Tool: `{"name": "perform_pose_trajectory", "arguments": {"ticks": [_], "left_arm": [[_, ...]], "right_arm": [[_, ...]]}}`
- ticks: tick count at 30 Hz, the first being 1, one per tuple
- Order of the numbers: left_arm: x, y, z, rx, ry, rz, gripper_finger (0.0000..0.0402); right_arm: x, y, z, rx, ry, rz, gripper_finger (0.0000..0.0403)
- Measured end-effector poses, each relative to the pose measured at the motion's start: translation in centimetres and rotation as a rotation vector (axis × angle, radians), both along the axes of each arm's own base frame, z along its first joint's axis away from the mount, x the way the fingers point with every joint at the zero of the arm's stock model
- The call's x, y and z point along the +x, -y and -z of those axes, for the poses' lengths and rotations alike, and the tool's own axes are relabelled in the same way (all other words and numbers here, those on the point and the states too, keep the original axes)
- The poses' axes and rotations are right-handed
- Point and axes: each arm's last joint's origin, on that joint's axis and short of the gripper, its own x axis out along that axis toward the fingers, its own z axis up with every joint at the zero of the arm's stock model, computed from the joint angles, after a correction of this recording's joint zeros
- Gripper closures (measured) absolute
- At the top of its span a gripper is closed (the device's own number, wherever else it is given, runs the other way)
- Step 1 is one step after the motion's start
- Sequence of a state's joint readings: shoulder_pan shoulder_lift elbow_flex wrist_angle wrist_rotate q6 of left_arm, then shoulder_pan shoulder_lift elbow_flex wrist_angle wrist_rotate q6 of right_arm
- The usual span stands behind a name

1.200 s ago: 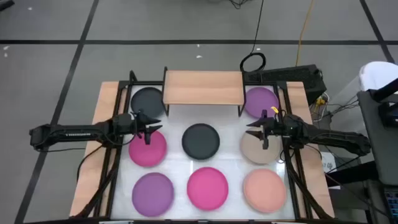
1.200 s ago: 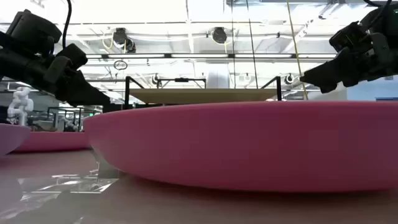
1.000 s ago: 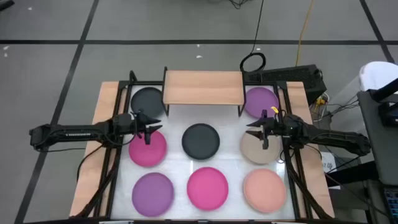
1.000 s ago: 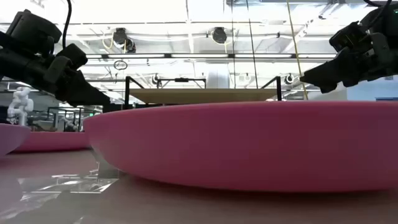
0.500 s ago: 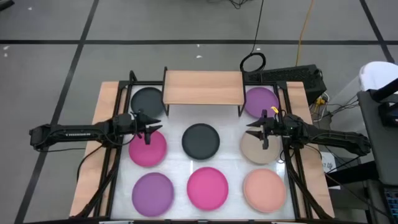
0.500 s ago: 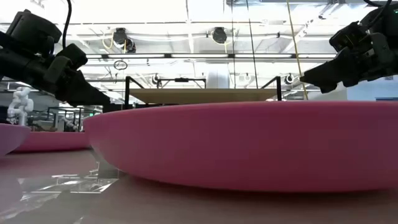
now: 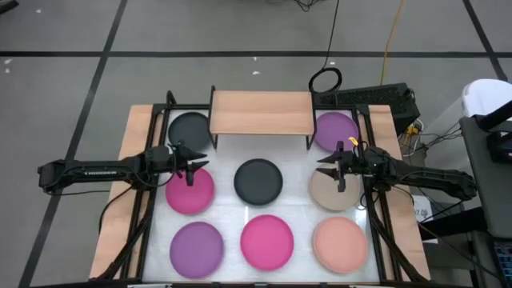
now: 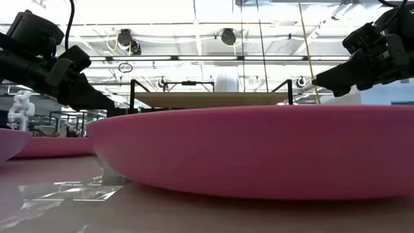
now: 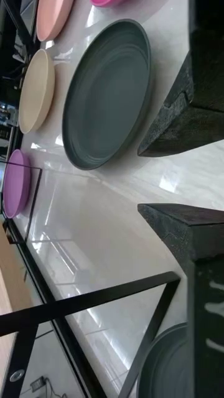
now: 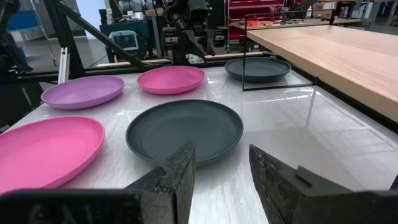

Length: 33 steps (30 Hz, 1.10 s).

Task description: Place and stack plates onto a shelf

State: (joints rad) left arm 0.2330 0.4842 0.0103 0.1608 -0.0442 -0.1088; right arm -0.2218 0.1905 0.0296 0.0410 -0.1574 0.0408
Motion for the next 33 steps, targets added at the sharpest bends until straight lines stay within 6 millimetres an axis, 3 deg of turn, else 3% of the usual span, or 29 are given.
{"name": "perform_pose_trajectory", "arguments": {"ticks": [16, 33], "left_arm": [[0.0, 0.0, 0.0, 0.000, 0.000, 0.000, 0.0266], [0.0, 0.0, 0.0, 0.000, 0.000, 0.000, 0.0266]], "right_arm": [[0.0, 0.0, 0.0, 0.000, 0.002, 0.000, 0.0271], [0.0, 0.1, -3.0, -0.029, 0.313, 0.027, 0.0271]]}}
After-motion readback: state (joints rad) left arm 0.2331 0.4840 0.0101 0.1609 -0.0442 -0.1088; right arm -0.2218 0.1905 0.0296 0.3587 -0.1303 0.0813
